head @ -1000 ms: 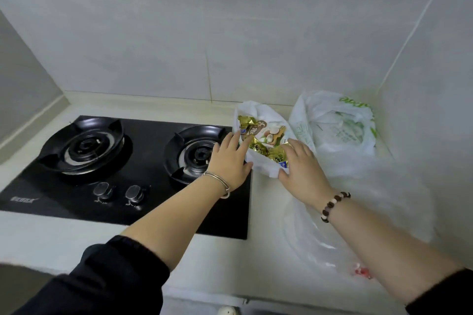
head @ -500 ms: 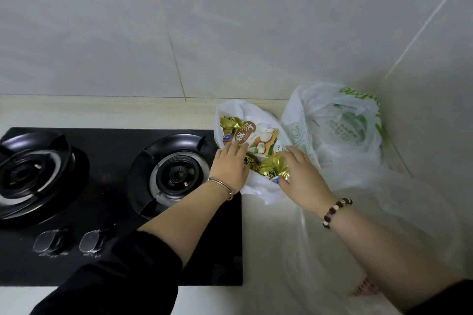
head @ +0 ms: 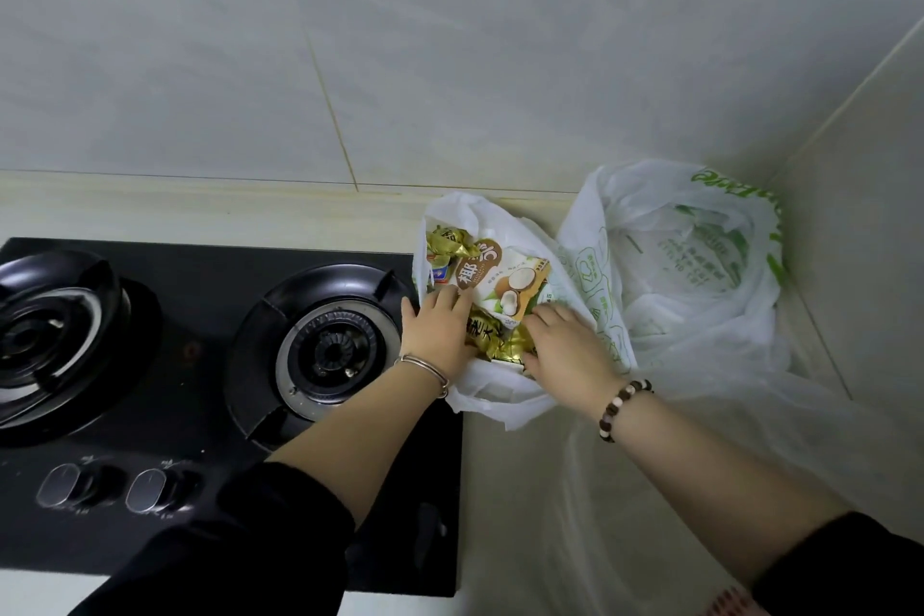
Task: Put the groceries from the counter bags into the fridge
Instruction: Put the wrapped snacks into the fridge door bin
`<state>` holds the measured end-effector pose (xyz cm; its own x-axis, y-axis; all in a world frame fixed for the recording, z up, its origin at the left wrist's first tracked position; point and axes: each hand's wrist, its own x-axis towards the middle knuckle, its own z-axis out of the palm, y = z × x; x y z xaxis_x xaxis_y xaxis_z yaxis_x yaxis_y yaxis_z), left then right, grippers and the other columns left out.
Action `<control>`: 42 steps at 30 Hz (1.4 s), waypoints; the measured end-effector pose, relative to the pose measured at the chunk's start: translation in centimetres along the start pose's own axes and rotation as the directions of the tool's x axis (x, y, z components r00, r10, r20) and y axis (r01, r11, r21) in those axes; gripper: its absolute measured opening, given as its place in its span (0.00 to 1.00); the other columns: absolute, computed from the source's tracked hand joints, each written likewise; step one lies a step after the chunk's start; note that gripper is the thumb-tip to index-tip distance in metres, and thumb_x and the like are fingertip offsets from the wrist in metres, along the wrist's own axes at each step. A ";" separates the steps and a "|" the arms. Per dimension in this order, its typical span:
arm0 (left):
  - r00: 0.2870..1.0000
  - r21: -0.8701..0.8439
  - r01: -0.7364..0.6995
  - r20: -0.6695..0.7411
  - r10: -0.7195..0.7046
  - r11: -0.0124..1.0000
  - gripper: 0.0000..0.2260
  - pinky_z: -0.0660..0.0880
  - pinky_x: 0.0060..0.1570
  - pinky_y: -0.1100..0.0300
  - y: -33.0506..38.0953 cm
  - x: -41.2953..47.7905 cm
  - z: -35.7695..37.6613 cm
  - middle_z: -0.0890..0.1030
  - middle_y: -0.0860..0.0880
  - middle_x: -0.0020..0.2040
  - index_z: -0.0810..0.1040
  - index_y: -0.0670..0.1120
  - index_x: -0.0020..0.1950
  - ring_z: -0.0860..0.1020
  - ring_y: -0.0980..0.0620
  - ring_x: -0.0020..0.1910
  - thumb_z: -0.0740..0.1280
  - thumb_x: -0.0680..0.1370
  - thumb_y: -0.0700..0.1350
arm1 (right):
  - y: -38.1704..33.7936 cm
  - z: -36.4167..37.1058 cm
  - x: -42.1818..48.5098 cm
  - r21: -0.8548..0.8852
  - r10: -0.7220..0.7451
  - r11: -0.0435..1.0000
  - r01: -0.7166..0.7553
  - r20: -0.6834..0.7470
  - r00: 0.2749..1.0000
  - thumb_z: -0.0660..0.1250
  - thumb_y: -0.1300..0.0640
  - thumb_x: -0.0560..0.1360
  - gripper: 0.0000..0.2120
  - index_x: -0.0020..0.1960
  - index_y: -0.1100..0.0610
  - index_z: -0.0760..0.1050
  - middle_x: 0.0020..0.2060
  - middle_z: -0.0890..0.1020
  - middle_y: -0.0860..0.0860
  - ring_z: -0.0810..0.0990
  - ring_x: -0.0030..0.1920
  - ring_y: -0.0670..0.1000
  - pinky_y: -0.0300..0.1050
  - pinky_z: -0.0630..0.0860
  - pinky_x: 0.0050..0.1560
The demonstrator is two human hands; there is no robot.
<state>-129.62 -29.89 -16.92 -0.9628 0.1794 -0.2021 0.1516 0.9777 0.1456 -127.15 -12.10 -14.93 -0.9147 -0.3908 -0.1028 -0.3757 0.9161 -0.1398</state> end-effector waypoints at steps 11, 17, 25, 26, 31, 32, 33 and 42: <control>0.991 0.183 -0.080 -0.090 0.097 0.980 0.19 0.46 0.69 0.33 -0.6 -0.6 0.3 0.71 0.49 0.63 0.71 0.48 0.65 0.64 0.46 0.67 0.64 0.74 0.46 | 0.7 -0.2 0.4 -0.052 -0.023 0.998 0.029 0.102 0.995 0.64 0.41 0.74 0.24 0.67 0.49 0.69 0.57 0.69 0.52 0.64 0.61 0.54 0.47 0.61 0.65; 0.987 0.220 -0.136 -0.050 0.150 0.966 0.20 0.46 0.68 0.32 0.2 -0.9 0.0 0.73 0.49 0.60 0.70 0.48 0.67 0.64 0.44 0.66 0.63 0.74 0.43 | 0.4 -0.4 0.4 -0.098 -0.055 0.993 0.071 0.152 0.987 0.69 0.39 0.69 0.29 0.67 0.47 0.69 0.56 0.70 0.51 0.65 0.60 0.54 0.47 0.60 0.64; 0.960 0.211 -0.179 -0.175 0.217 0.961 0.13 0.47 0.69 0.34 0.3 -1.7 -0.3 0.79 0.48 0.45 0.78 0.44 0.51 0.76 0.43 0.50 0.70 0.68 0.44 | -0.6 -0.2 0.2 -0.096 -0.062 0.993 0.071 0.095 0.994 0.71 0.44 0.68 0.24 0.61 0.48 0.73 0.54 0.75 0.48 0.67 0.60 0.52 0.46 0.60 0.64; 0.946 0.213 -0.189 -0.224 0.236 0.959 0.12 0.52 0.67 0.33 0.2 -1.7 -0.3 0.79 0.48 0.38 0.79 0.44 0.45 0.78 0.44 0.43 0.73 0.63 0.44 | -0.7 -0.3 0.1 -0.091 -0.056 0.994 0.063 0.082 0.995 0.71 0.46 0.67 0.23 0.59 0.51 0.73 0.54 0.76 0.49 0.69 0.59 0.52 0.45 0.61 0.63; 0.903 0.156 -0.197 -0.355 0.241 0.968 0.14 0.72 0.60 0.39 -0.4 -2.1 -0.7 0.78 0.50 0.29 0.78 0.44 0.38 0.78 0.47 0.30 0.74 0.63 0.52 | -0.7 -1.9 -0.8 -0.026 -0.035 0.999 0.035 0.004 0.999 0.69 0.51 0.71 0.20 0.58 0.57 0.67 0.42 0.80 0.52 0.77 0.44 0.54 0.44 0.66 0.43; 0.909 0.127 -0.192 -0.351 0.225 0.973 0.15 0.73 0.59 0.44 -0.3 -2.3 -1.2 0.79 0.49 0.30 0.78 0.43 0.40 0.78 0.46 0.32 0.73 0.65 0.54 | -0.6 -2.3 -1.0 -0.022 -0.024 0.999 0.023 -0.017 1.000 0.69 0.51 0.72 0.20 0.58 0.57 0.67 0.40 0.80 0.52 0.76 0.42 0.54 0.44 0.64 0.40; 0.926 0.075 -0.175 -0.327 0.190 0.982 0.16 0.73 0.59 0.49 -0.1 -2.5 -1.8 0.80 0.47 0.33 0.78 0.42 0.44 0.79 0.45 0.35 0.71 0.68 0.55 | -0.6 -2.6 -1.2 -0.005 -0.003 1.000 0.003 -0.045 0.999 0.69 0.50 0.72 0.20 0.59 0.57 0.67 0.39 0.80 0.52 0.76 0.41 0.54 0.43 0.64 0.38; 0.912 -0.474 0.123 -0.294 -0.288 0.872 0.24 0.74 0.49 0.60 1.2 -6.2 -6.2 0.82 0.50 0.53 0.74 0.50 0.65 0.79 0.50 0.51 0.72 0.70 0.53 | -1.8 -5.2 -1.8 0.273 0.136 0.959 -0.080 -0.193 0.972 0.70 0.50 0.72 0.22 0.63 0.51 0.71 0.46 0.83 0.50 0.81 0.47 0.54 0.43 0.72 0.41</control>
<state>-124.81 -30.49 -9.45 -0.9869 -0.1503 0.0582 -0.0922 0.8227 0.5609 -125.57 -12.54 -9.42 -0.9687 -0.2379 0.0710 -0.2463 0.8851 -0.3948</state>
